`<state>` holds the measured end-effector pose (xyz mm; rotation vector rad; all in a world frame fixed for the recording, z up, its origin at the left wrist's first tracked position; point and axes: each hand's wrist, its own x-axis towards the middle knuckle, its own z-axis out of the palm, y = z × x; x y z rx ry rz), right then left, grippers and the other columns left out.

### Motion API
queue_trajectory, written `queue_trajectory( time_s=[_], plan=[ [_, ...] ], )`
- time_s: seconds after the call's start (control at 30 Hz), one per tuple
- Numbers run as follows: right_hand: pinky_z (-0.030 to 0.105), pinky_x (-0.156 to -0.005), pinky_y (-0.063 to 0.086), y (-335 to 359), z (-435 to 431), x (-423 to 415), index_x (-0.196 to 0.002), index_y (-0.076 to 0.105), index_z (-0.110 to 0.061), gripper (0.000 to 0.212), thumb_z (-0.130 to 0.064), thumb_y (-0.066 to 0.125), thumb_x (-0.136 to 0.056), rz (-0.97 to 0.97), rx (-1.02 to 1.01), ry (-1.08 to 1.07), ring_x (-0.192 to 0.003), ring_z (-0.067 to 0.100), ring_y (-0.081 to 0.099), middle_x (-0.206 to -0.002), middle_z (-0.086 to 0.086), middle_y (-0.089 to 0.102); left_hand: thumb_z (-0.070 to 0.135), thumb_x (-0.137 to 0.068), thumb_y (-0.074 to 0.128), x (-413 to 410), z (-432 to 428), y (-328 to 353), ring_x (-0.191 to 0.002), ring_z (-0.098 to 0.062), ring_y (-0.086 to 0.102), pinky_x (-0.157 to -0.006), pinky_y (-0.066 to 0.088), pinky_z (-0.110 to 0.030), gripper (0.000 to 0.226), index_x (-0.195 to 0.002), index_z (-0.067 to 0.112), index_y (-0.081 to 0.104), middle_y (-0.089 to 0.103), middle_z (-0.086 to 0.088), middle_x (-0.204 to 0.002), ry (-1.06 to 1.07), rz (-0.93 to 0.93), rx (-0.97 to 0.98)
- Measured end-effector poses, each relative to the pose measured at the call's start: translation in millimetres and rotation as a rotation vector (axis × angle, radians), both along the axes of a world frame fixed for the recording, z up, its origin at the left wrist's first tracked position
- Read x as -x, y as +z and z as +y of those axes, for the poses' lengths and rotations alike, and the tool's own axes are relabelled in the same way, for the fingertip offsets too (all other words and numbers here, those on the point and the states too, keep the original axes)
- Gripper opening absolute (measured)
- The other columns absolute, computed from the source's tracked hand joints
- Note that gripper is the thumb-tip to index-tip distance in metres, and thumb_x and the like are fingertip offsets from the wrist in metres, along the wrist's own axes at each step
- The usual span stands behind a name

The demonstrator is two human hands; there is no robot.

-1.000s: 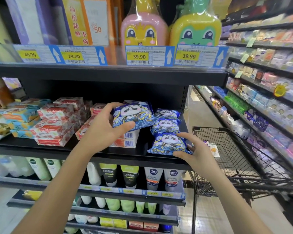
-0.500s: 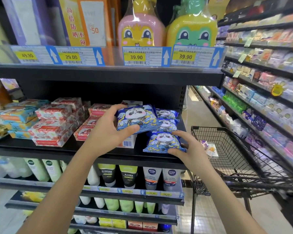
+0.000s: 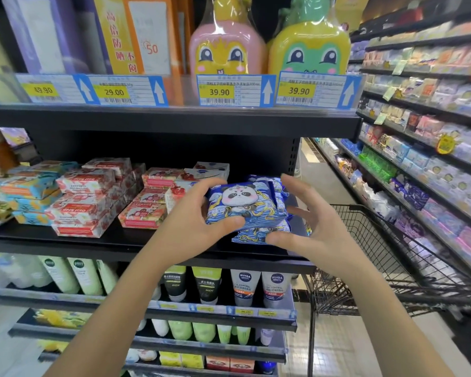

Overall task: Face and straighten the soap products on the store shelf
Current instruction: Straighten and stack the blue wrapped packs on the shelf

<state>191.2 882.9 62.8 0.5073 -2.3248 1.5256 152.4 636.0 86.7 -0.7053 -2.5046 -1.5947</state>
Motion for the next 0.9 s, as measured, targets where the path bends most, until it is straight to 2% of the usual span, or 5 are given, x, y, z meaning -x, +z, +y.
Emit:
queue_trajectory(
  time_s=[0.37,0.53,0.67,0.8,0.9],
  plan=[
    [0.016,-0.082,0.054,-7.1,10.6,1.6,-0.144,0.052,-0.031,0.087,-0.035,0.093,-0.067,-0.090,-0.099,-0.012,-0.112,0.000,0.065,-0.131,-0.010,0.064,0.028,-0.083,0.084,-3.8,22.4,-22.4,-0.097,0.006,0.068,-0.077,0.054,-0.016,0.066,-0.138,0.030,0.047,0.066,0.017,-0.113,-0.115,-0.053,0.031],
    [0.024,-0.090,0.057,-11.1,11.2,4.8,-0.133,0.060,-0.028,0.076,-0.034,0.094,-0.065,-0.094,-0.083,-0.058,-0.111,0.005,0.067,-0.128,-0.011,0.065,0.031,-0.085,0.082,-0.7,24.0,-32.8,-0.098,0.009,0.061,-0.080,0.049,-0.011,0.073,-0.147,0.035,0.043,0.057,0.016,-0.121,-0.097,-0.002,0.048],
    [0.025,-0.089,0.058,-14.7,22.6,14.2,-0.131,0.062,-0.029,0.073,-0.025,0.096,-0.066,-0.156,0.005,-0.130,-0.107,0.004,0.068,-0.121,-0.010,0.070,0.034,-0.087,0.080,3.5,15.9,-53.8,-0.104,-0.003,0.057,-0.090,0.044,-0.009,0.076,-0.150,0.040,0.038,0.053,0.025,-0.127,0.018,0.100,0.050],
    [0.029,-0.090,0.058,-20.7,38.4,52.1,-0.136,0.057,-0.028,0.079,-0.034,0.096,-0.068,-0.186,-0.001,-0.255,-0.108,0.008,0.067,-0.121,-0.004,0.070,0.038,-0.088,0.077,5.7,6.9,-91.7,-0.111,-0.001,0.056,-0.099,0.045,-0.023,0.051,-0.134,0.034,0.056,0.058,0.021,-0.123,0.086,0.223,0.212],
    [0.040,-0.095,0.058,-23.6,43.6,84.9,-0.141,0.052,-0.023,0.083,-0.037,0.094,-0.071,-0.206,-0.022,-0.306,-0.108,0.012,0.066,-0.126,0.000,0.066,0.045,-0.091,0.073,10.7,2.7,-118.7,-0.127,-0.005,0.050,-0.113,0.038,-0.030,0.051,-0.138,0.029,0.059,0.058,0.016,-0.134,0.112,0.277,0.353]
  ],
)
